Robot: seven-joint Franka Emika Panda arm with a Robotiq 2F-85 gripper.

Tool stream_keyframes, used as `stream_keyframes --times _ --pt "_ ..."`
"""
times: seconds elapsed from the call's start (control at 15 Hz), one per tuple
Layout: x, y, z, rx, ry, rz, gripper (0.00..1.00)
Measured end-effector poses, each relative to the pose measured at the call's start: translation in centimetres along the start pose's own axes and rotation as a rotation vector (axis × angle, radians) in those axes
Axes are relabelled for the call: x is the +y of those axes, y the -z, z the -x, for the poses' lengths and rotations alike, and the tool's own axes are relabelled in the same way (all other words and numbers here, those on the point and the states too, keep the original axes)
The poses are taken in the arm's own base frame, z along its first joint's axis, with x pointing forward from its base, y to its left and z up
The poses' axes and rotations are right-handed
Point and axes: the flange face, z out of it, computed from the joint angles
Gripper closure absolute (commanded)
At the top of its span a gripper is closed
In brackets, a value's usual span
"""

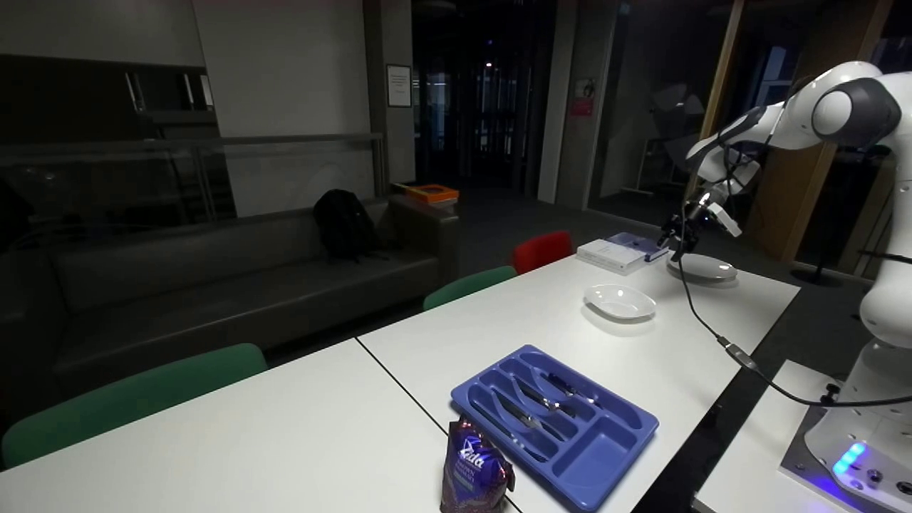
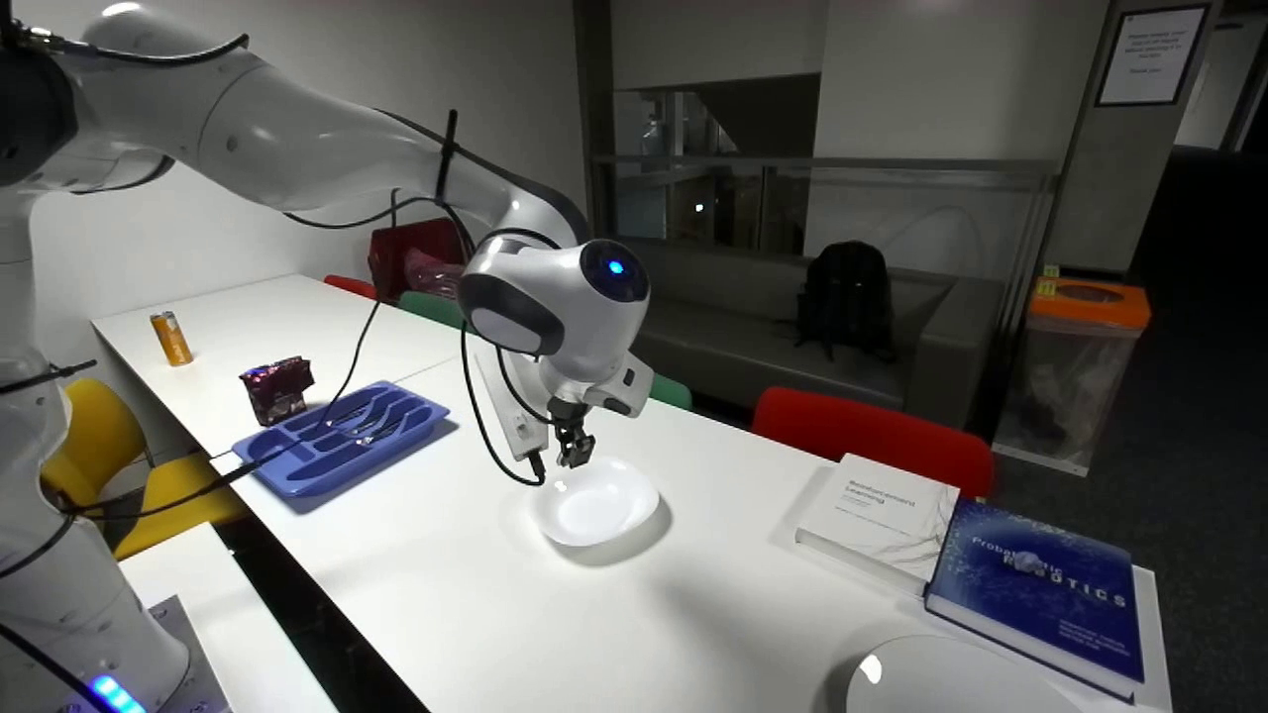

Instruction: Move the plate on the left to the left.

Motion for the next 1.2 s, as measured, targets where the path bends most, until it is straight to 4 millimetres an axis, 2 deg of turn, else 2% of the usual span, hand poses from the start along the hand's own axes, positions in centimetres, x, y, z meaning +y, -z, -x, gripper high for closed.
stream_keyframes --times 0.53,0.93,1.2 --pt "3.8 -1.6 -4.2 0.047 -0.038 -0.04 0.0" --pt "7.0 -4.3 -6.2 0.031 -0.063 -0.05 0.0" --pt "7.7 -5.0 -6.9 0.027 -0.057 -0.051 0.0"
